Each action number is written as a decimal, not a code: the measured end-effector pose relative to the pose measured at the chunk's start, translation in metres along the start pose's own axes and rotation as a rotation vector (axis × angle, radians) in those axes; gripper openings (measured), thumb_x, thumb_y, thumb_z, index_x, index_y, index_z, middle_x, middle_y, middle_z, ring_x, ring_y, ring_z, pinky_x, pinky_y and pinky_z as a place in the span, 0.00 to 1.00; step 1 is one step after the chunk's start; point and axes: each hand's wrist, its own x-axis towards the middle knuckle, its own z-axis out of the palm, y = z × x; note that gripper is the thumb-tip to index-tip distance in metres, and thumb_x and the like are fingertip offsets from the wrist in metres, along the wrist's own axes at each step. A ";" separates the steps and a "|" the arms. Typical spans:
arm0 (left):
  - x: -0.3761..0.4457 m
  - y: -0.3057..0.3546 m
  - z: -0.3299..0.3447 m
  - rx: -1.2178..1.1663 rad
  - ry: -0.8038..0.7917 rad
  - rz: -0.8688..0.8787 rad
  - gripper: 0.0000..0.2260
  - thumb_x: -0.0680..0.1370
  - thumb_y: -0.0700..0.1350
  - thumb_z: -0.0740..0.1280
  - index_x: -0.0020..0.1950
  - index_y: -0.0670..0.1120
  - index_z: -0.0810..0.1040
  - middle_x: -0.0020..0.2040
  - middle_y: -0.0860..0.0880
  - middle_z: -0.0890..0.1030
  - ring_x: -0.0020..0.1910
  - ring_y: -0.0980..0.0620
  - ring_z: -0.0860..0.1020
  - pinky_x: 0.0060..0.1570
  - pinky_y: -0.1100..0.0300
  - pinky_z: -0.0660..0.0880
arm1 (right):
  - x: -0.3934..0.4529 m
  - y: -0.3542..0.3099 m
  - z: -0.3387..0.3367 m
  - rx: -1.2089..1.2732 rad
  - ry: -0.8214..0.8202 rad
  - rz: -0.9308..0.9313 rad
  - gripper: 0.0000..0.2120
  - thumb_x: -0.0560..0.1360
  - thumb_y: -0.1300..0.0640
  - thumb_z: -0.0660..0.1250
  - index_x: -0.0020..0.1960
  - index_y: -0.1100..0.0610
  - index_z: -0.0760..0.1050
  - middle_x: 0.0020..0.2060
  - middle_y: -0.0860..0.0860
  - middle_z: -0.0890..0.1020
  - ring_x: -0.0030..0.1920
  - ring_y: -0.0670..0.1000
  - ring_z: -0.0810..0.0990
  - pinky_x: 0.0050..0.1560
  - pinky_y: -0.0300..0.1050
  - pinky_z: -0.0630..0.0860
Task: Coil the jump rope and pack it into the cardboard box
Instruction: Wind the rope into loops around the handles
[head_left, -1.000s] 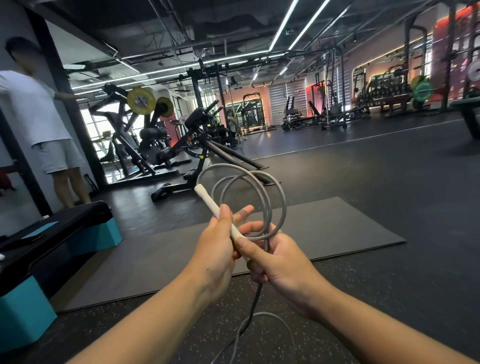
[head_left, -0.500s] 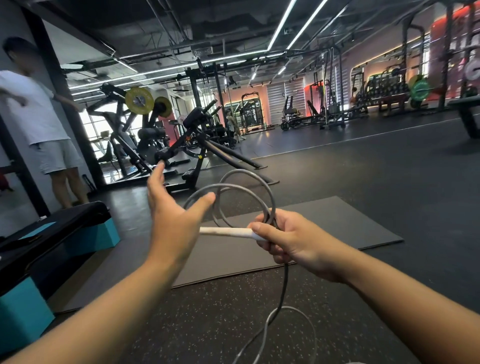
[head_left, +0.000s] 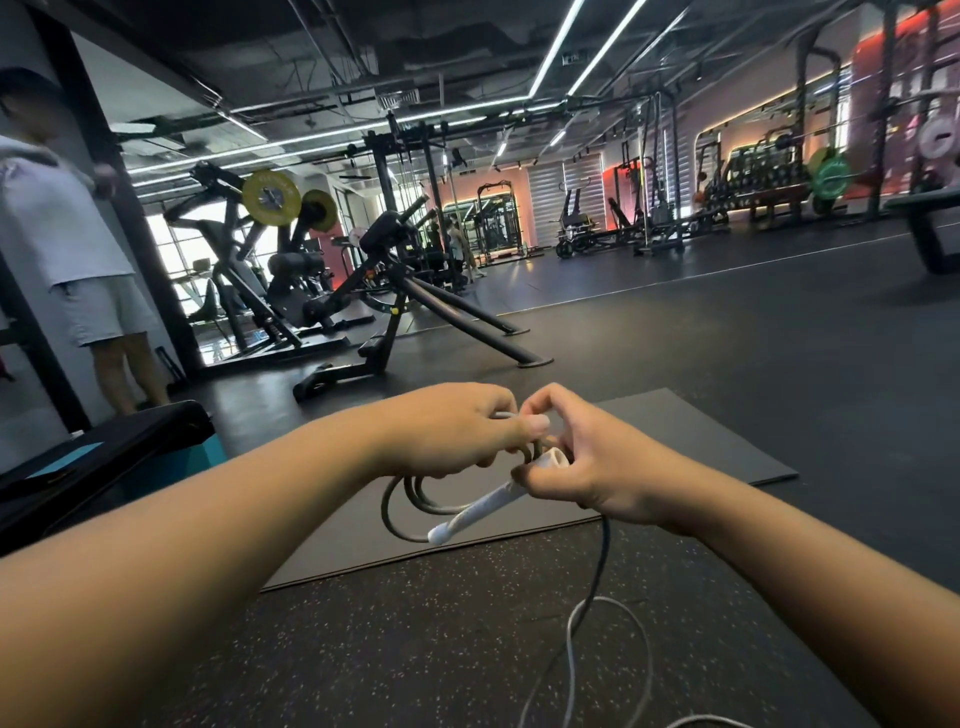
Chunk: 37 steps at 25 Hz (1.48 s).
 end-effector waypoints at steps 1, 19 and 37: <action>0.001 0.001 0.002 -0.068 -0.006 0.011 0.14 0.83 0.58 0.62 0.49 0.48 0.76 0.37 0.52 0.77 0.30 0.53 0.72 0.33 0.60 0.69 | 0.000 0.002 -0.001 0.055 0.012 0.006 0.17 0.76 0.64 0.71 0.59 0.58 0.67 0.34 0.52 0.73 0.28 0.42 0.65 0.28 0.33 0.64; -0.022 -0.019 -0.003 -0.335 0.090 0.095 0.18 0.76 0.64 0.64 0.46 0.50 0.80 0.31 0.55 0.72 0.26 0.56 0.66 0.26 0.63 0.64 | -0.007 -0.003 -0.030 0.029 0.054 -0.033 0.17 0.71 0.51 0.79 0.54 0.57 0.77 0.30 0.50 0.75 0.31 0.51 0.74 0.37 0.50 0.76; -0.011 -0.019 0.028 -1.464 0.683 -0.147 0.19 0.84 0.59 0.59 0.52 0.45 0.78 0.40 0.48 0.72 0.27 0.54 0.68 0.25 0.57 0.72 | -0.008 -0.003 0.020 0.605 0.168 0.078 0.21 0.76 0.37 0.63 0.48 0.56 0.77 0.28 0.49 0.62 0.26 0.46 0.58 0.27 0.39 0.56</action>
